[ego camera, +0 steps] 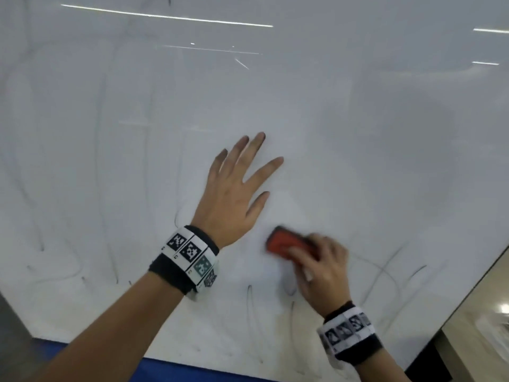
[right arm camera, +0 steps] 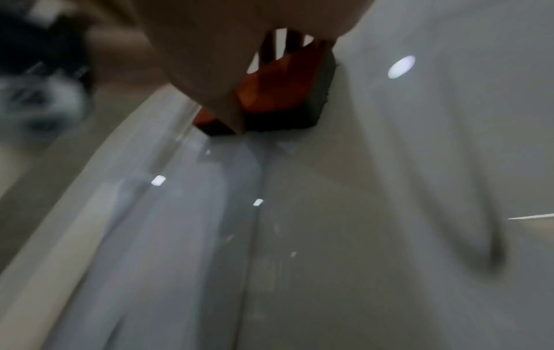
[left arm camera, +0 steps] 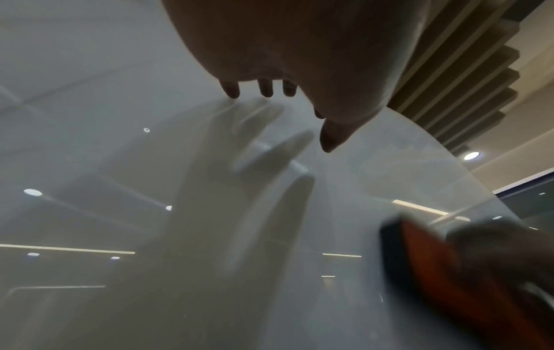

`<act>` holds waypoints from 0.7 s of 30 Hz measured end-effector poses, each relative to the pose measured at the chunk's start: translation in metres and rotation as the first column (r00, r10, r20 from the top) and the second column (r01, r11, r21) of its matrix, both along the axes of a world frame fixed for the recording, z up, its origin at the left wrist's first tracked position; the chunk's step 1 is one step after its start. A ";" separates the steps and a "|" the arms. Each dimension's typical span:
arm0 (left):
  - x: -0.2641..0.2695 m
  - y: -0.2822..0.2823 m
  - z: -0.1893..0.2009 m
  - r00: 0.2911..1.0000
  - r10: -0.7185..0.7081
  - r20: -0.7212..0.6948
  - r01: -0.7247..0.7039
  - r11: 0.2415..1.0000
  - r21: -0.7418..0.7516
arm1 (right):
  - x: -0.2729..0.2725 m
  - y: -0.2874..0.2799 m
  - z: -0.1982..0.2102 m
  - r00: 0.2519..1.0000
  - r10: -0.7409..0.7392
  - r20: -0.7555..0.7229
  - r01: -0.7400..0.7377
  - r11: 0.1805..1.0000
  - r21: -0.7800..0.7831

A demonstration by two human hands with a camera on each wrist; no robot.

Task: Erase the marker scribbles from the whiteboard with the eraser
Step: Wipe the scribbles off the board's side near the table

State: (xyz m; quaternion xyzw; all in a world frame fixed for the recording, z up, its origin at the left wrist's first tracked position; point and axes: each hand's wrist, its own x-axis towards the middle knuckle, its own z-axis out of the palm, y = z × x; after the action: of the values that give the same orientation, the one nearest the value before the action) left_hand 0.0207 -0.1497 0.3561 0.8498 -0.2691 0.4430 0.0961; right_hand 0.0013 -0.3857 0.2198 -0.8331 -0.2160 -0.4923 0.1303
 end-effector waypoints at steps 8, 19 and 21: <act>0.006 -0.021 -0.017 0.994 0.110 0.005 -0.109 0.987 -0.115 | 0.000 0.022 -0.004 0.996 -0.065 0.068 0.051 0.982 0.183; 0.005 -0.015 -0.022 0.988 0.151 0.023 -0.150 0.986 -0.067 | 0.006 0.007 -0.011 0.977 -0.186 0.107 0.133 0.916 0.378; 0.005 -0.014 -0.022 0.988 0.154 0.020 -0.153 0.986 -0.059 | -0.001 0.023 -0.052 0.999 -0.033 0.032 0.035 0.996 -0.077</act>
State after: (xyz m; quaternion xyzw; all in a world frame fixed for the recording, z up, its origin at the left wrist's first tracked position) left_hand 0.0262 -0.1637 0.3338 0.8594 -0.1910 0.4671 0.0828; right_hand 0.0003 -0.3624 0.1677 -0.8333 -0.2228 -0.4985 0.0862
